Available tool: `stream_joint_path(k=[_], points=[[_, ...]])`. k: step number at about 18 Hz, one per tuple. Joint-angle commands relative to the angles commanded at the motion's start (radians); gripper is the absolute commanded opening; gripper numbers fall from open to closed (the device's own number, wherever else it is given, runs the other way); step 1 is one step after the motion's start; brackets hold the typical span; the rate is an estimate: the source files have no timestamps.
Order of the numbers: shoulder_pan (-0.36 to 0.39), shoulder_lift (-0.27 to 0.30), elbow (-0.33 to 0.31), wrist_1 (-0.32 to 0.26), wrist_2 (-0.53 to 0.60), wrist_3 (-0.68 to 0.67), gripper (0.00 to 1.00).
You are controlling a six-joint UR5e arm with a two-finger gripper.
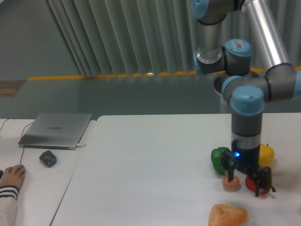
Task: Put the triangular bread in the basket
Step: 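Move the gripper over the peppers toward the triangular bread roll, then lower the gripper onto the triangular bread roll and close it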
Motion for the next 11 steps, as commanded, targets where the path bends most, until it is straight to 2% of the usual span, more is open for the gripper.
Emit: stream_joint_path(k=[2,5,7,11], points=[[-0.014,-0.009,0.000,0.012,0.000,-0.032,1.00],[-0.025,-0.038,0.000,0.066,0.000,-0.112,1.00],[-0.034,-0.061,0.000,0.068,0.003,-0.120,1.00],[-0.040,-0.072,0.003,0.068,0.005,-0.122,1.00]])
